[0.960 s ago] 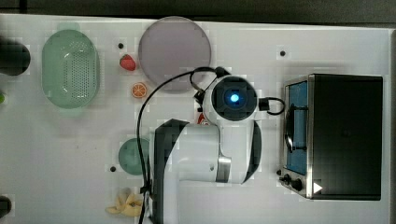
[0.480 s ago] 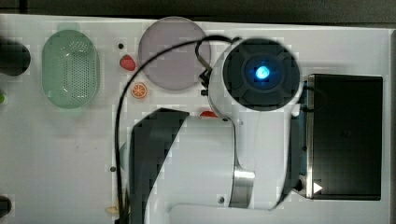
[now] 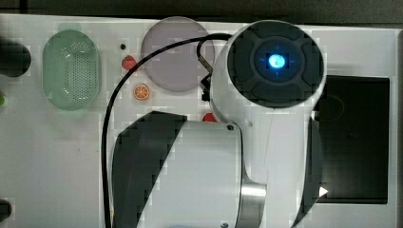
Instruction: Pick ketchup from plate and place it on table.
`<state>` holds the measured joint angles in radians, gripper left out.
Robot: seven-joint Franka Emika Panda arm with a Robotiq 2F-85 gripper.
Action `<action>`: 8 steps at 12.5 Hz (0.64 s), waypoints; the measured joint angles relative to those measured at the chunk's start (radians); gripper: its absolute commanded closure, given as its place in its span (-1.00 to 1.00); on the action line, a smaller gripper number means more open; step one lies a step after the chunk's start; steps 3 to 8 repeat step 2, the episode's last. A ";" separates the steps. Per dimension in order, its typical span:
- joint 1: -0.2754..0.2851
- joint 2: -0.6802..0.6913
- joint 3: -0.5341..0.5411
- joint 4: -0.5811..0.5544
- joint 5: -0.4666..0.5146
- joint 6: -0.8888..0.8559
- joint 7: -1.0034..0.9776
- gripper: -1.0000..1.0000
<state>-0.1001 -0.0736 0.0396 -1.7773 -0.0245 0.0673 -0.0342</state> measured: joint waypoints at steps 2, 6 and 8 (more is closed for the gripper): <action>0.004 0.015 0.008 0.001 0.006 -0.010 0.000 -1.00; 0.004 0.015 0.008 0.001 0.006 -0.010 0.000 -1.00; 0.004 0.015 0.008 0.001 0.006 -0.010 0.000 -1.00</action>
